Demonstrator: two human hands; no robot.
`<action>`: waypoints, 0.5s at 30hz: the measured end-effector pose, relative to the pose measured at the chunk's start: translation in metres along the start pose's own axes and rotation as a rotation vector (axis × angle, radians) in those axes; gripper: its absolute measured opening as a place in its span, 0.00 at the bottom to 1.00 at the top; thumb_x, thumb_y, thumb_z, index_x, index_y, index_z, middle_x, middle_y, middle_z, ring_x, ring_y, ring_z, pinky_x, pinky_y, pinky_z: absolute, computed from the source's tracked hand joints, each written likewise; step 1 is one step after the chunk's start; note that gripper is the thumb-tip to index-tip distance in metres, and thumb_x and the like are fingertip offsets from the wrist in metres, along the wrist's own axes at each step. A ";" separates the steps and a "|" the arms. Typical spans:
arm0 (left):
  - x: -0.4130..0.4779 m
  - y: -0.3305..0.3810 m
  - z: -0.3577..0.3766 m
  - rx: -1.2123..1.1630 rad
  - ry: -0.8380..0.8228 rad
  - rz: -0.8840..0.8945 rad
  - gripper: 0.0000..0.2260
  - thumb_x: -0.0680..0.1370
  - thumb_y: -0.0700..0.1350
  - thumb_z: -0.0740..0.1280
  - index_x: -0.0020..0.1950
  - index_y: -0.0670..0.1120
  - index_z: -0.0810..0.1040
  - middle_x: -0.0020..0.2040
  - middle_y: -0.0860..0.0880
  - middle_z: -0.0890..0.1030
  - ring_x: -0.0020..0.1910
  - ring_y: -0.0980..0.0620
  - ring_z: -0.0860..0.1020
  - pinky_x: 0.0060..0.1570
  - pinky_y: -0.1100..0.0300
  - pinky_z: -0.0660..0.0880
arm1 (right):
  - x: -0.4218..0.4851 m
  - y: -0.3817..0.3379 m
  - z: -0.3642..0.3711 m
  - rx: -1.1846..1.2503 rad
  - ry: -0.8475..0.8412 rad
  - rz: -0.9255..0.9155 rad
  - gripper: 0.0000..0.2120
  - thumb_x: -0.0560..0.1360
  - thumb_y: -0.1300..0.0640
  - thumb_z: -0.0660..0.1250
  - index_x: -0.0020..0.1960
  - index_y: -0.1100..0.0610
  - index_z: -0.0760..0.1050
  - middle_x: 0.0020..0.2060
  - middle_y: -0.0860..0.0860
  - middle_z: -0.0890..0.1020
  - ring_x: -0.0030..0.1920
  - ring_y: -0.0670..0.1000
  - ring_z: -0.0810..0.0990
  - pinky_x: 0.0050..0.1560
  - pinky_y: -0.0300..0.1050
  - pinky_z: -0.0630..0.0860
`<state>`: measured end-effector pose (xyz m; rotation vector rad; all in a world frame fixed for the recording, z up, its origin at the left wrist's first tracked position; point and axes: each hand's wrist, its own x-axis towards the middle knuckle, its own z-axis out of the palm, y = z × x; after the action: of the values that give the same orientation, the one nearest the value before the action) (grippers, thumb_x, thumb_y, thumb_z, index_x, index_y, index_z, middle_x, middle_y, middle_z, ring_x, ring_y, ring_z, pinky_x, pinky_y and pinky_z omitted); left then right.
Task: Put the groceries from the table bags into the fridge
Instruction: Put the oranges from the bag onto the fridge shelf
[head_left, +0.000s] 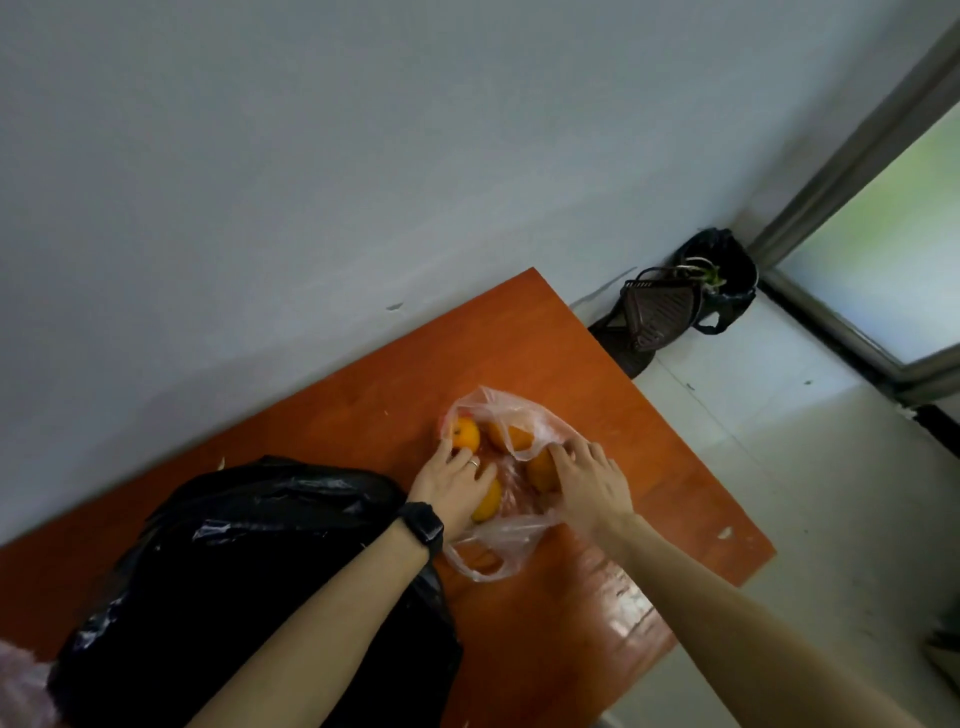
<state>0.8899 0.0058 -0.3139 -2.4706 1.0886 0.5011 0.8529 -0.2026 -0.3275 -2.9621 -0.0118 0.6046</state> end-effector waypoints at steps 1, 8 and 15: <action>0.001 0.000 0.000 0.002 -0.014 0.001 0.27 0.79 0.53 0.63 0.75 0.45 0.62 0.65 0.45 0.76 0.70 0.43 0.66 0.72 0.38 0.47 | -0.003 0.001 -0.002 0.035 0.014 0.012 0.36 0.72 0.44 0.72 0.74 0.50 0.60 0.74 0.52 0.66 0.71 0.57 0.66 0.67 0.53 0.69; -0.022 -0.004 -0.024 -0.085 0.161 -0.078 0.32 0.74 0.68 0.60 0.71 0.49 0.69 0.61 0.49 0.79 0.67 0.47 0.68 0.65 0.41 0.55 | -0.069 0.021 -0.030 0.792 0.120 0.100 0.32 0.70 0.39 0.76 0.70 0.47 0.73 0.59 0.44 0.78 0.59 0.46 0.74 0.54 0.41 0.69; -0.050 0.030 -0.117 -0.756 0.460 -0.159 0.31 0.69 0.66 0.72 0.68 0.56 0.69 0.62 0.52 0.74 0.57 0.53 0.72 0.56 0.57 0.70 | -0.169 0.071 -0.081 1.653 0.130 0.220 0.30 0.64 0.45 0.81 0.63 0.49 0.77 0.60 0.50 0.81 0.58 0.52 0.83 0.63 0.57 0.77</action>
<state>0.8545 -0.0388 -0.1959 -3.4347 0.9564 0.3369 0.7282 -0.2878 -0.1958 -1.3698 0.5332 0.1892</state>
